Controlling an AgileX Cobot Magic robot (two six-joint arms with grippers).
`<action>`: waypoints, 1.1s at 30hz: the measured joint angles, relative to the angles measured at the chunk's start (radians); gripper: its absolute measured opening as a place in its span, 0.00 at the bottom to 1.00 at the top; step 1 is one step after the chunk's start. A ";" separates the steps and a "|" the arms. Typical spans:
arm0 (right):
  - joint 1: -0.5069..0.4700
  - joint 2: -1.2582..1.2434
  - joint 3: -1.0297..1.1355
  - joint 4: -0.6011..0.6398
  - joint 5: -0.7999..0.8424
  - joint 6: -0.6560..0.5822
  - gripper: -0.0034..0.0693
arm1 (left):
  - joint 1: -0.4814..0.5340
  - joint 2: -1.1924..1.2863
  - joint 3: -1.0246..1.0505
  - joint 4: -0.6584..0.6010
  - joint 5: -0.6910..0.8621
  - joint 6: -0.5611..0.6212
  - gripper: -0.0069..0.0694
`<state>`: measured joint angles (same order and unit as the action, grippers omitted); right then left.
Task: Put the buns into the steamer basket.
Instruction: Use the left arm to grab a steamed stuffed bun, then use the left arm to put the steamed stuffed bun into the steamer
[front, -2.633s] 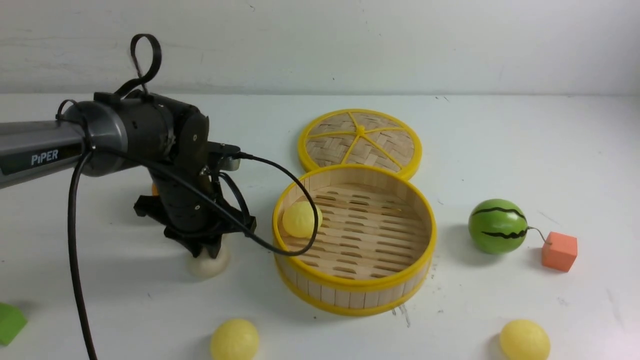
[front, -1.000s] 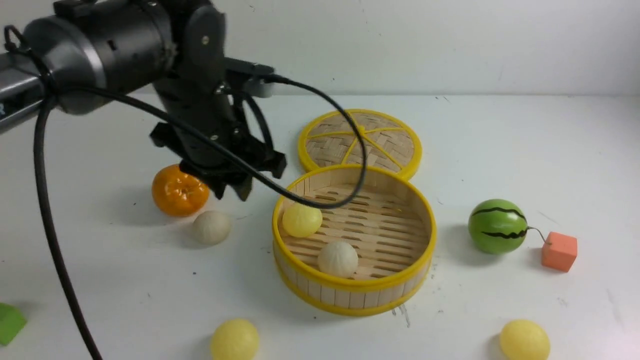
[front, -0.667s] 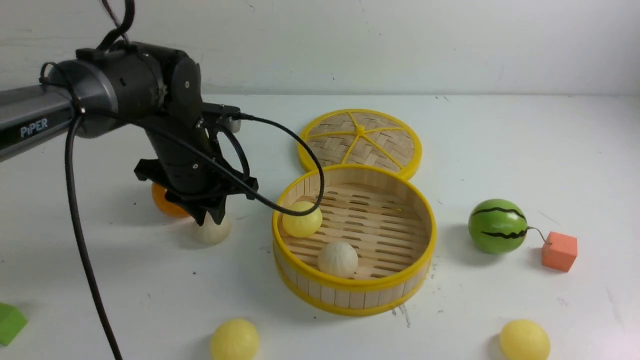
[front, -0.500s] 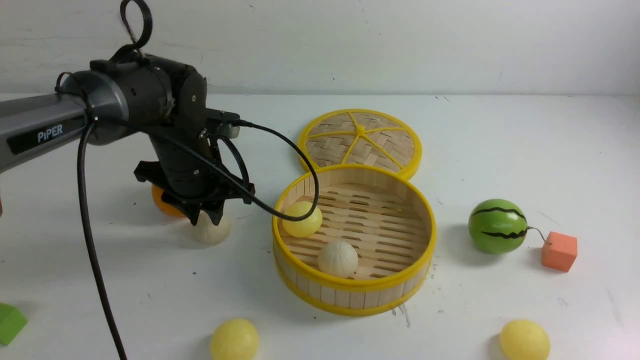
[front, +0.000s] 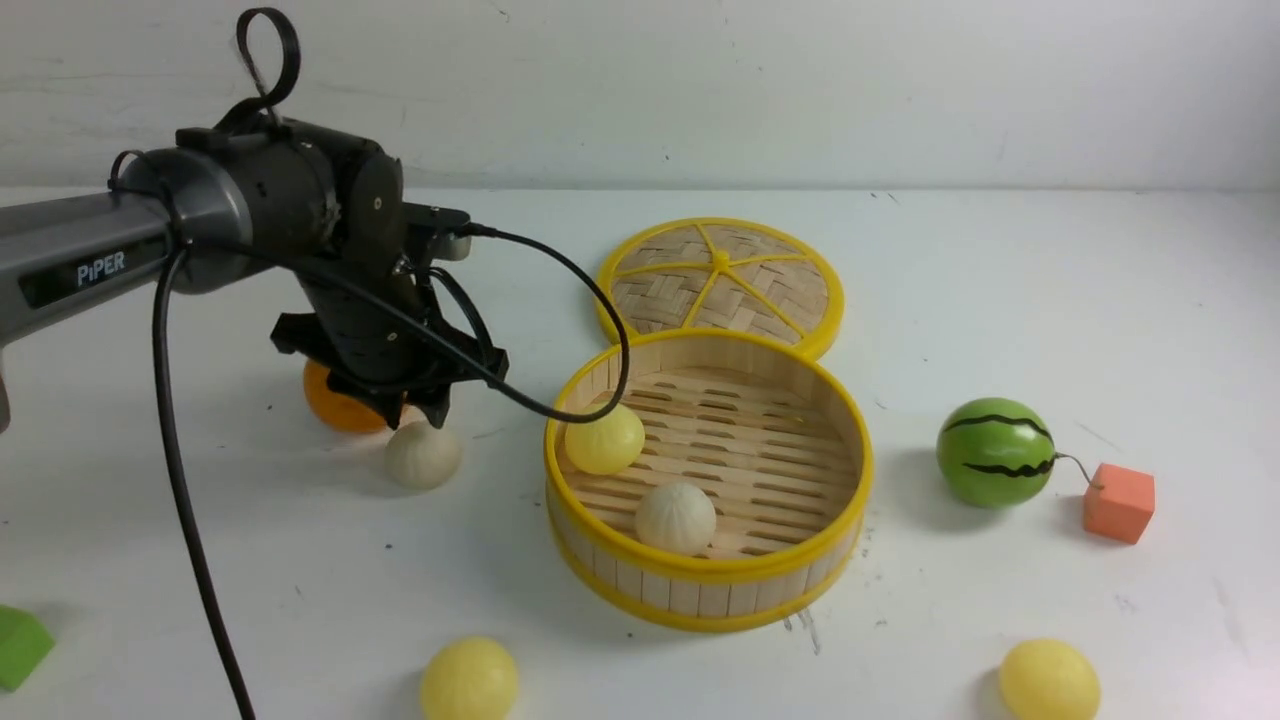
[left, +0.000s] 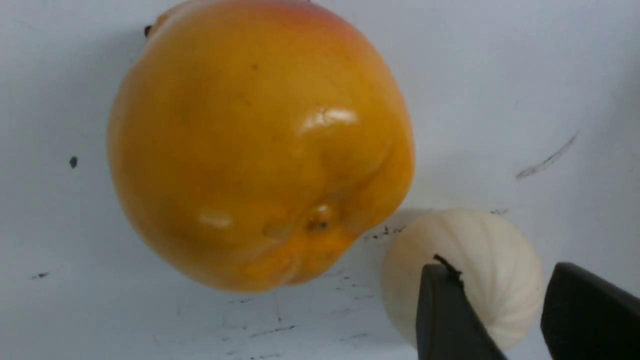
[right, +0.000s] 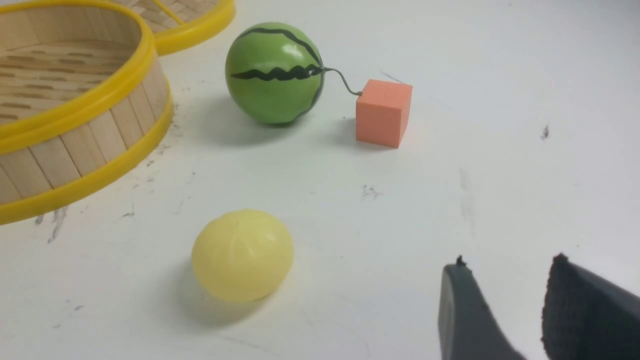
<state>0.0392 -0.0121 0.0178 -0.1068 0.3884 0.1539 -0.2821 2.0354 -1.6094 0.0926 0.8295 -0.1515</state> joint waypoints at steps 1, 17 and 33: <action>0.000 0.000 0.000 0.000 0.000 0.000 0.38 | 0.000 0.000 0.000 -0.006 0.000 0.000 0.45; 0.000 0.000 0.000 0.000 0.000 0.000 0.38 | 0.000 0.036 0.000 -0.010 -0.001 -0.001 0.44; 0.000 0.000 0.000 0.000 0.000 0.000 0.38 | -0.022 -0.005 -0.111 -0.021 0.157 0.001 0.07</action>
<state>0.0392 -0.0121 0.0178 -0.1068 0.3884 0.1539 -0.3046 2.0306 -1.7207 0.0712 0.9866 -0.1509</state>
